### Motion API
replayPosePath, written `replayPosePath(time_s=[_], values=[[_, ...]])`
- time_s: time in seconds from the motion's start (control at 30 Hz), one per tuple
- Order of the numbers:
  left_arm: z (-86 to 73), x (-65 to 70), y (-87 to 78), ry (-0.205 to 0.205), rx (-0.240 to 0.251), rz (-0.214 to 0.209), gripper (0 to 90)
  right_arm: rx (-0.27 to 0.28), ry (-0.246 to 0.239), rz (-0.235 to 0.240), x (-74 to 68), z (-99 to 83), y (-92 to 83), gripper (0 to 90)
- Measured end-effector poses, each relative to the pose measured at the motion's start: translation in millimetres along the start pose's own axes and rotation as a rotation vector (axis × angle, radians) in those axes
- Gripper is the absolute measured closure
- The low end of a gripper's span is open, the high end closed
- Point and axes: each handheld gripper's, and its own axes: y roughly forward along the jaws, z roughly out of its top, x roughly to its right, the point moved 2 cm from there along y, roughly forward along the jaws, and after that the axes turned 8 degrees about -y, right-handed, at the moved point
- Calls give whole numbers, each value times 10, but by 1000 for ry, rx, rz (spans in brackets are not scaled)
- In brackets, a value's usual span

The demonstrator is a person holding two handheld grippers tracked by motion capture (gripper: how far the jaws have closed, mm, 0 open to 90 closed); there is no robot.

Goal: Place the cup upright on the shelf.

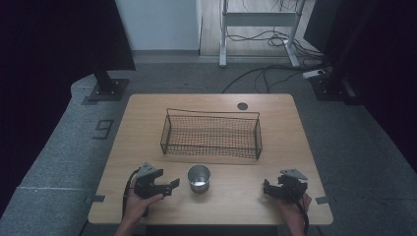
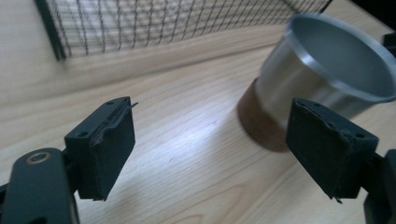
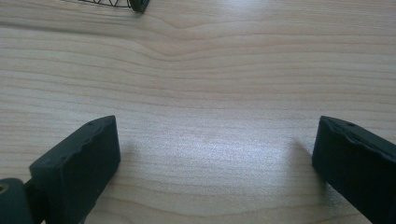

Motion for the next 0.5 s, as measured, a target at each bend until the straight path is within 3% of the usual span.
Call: replayPosePath(time_s=[0.5], values=[[50,145,-58,22,29,-86,154,0,0,0,0,0,0,9]])
